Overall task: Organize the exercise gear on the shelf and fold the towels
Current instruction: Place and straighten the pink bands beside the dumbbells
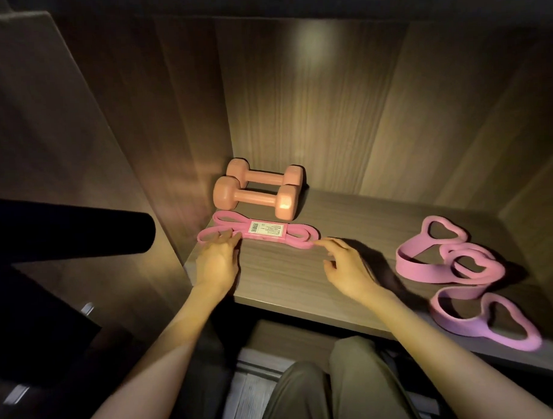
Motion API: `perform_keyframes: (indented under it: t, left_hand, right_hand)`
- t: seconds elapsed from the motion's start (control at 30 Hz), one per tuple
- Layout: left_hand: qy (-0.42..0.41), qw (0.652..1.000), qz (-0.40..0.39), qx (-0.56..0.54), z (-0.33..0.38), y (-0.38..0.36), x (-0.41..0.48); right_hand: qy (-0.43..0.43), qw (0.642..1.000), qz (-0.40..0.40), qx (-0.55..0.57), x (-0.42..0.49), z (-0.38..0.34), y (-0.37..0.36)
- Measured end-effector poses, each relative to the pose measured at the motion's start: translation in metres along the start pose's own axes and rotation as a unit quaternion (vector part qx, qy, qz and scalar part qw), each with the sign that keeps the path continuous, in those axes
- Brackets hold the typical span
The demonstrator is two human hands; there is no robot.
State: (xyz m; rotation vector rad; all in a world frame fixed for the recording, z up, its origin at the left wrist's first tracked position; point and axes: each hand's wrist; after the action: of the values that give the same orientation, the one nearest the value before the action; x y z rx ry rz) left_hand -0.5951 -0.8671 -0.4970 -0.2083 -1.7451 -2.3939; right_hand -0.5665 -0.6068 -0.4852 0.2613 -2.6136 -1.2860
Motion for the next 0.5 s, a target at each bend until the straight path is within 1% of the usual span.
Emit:
perform_keyframes:
  t: [0.07, 0.13, 0.3, 0.4, 0.43, 0.5]
  left_hand:
    - [0.007, 1.000, -0.020, 0.011, 0.006, -0.002, -0.005]
    - [-0.008, 0.999, -0.034, 0.013, 0.018, -0.002, -0.011]
    - [-0.095, 0.993, -0.051, -0.038, 0.082, -0.002, -0.025]
    - [-0.168, 0.981, -0.069, -0.067, 0.138, -0.008, -0.035]
    - [-0.188, 0.976, -0.081, -0.070, 0.158, -0.012, -0.039]
    - [-0.215, 0.968, -0.107, -0.069, 0.192, -0.021, -0.046]
  right_hand:
    - [0.023, 1.000, 0.001, -0.002, -0.014, 0.002, 0.017]
    - [0.035, 0.999, 0.019, -0.011, -0.031, 0.003, 0.034]
    - [0.020, 0.995, 0.063, -0.078, -0.080, 0.021, 0.083]
    - [-0.026, 0.988, 0.088, -0.120, -0.107, 0.040, 0.109]
    - [-0.056, 0.986, 0.087, -0.134, -0.115, 0.047, 0.115]
    - [-0.116, 0.981, 0.060, -0.144, -0.128, 0.059, 0.124]
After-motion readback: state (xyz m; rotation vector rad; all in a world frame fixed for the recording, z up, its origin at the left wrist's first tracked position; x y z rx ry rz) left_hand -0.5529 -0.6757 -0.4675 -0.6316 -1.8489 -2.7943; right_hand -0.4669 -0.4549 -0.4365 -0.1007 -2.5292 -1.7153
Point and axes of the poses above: each hand's wrist, its own x-axis towards the middle knuckle, its own y-axis out of the back of the hand, z = x × y, and after that the axes turned 8 degrees about y, right-handed
